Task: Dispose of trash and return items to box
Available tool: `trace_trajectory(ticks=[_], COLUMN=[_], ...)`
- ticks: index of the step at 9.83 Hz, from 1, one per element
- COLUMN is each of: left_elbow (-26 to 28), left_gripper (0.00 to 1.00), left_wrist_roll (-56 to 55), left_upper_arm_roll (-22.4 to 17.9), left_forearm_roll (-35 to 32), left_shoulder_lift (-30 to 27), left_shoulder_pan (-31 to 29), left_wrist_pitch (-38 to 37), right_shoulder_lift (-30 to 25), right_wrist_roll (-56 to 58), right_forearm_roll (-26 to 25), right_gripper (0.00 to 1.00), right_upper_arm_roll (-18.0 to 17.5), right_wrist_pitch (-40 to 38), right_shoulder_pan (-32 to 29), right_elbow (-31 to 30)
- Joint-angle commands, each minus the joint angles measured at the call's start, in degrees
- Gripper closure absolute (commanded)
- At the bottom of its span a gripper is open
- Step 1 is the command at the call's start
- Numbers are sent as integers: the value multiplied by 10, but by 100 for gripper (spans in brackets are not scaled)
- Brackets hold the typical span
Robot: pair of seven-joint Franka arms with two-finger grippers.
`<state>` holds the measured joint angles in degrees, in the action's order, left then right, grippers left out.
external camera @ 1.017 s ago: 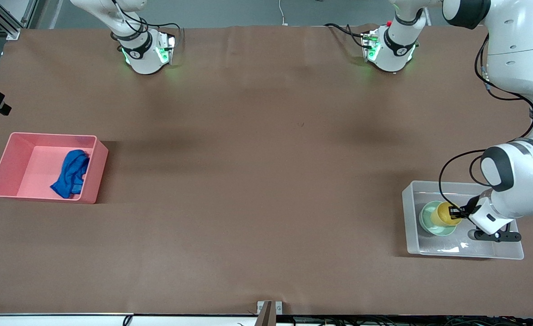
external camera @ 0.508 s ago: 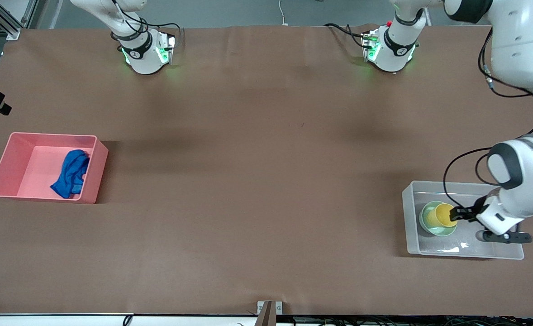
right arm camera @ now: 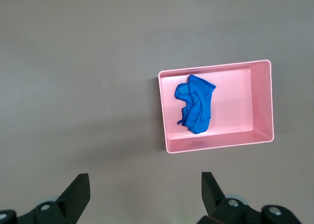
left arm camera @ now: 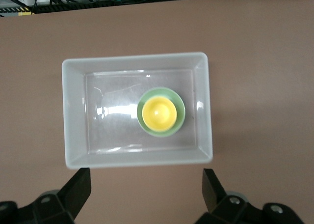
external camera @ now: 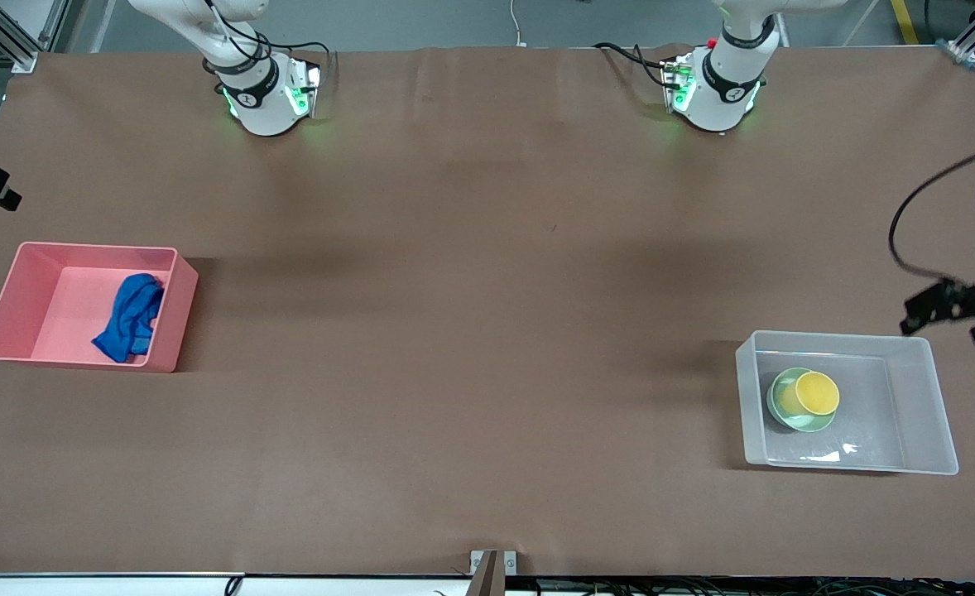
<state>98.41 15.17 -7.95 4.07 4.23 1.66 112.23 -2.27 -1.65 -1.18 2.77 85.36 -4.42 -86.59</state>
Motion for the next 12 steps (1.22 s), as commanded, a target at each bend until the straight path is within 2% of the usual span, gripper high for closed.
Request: trace_trajectory(ticks=[1,2,3,4,7,9,12], left_elbow=[54,50,16,-23,-161,-154,-116], left_gripper=[0,0,0,0,0,0,0], left_wrist_roll=[-16,-38,-68,-107,-117,-121,-154], left_upper_arm_roll=[24,31,53,75,79,79,81], left_forearm_roll=[-20,-23,-33,-51,-55,-54,-41], left_shoulder_lift=[-74,-98,-97,-81,-4,-12,-37], left_shoulder_pan=[2,2,2,1,4,4,6], left_wrist_pitch=[-67,-116,-143,-165,-259,-267,-260], right_shoulder_lift=[1,1,1,1,1,1,1], right_wrist_roll=[5,5,5,6,6,6,6], right_forearm_roll=[-1,-1,-1,-1,-1,-1,-1], right_gripper=[0,0,0,0,0,0,0], right_upper_arm_roll=[0,0,0,0,0,0,0], right_wrist_pitch=[-5,-5,-5,-5,-5,-5,-5], right_shoulder_pan=[-2,-2,-2,-2,-2,-2,-2], right_elbow=[5,5,5,5,5,5,5])
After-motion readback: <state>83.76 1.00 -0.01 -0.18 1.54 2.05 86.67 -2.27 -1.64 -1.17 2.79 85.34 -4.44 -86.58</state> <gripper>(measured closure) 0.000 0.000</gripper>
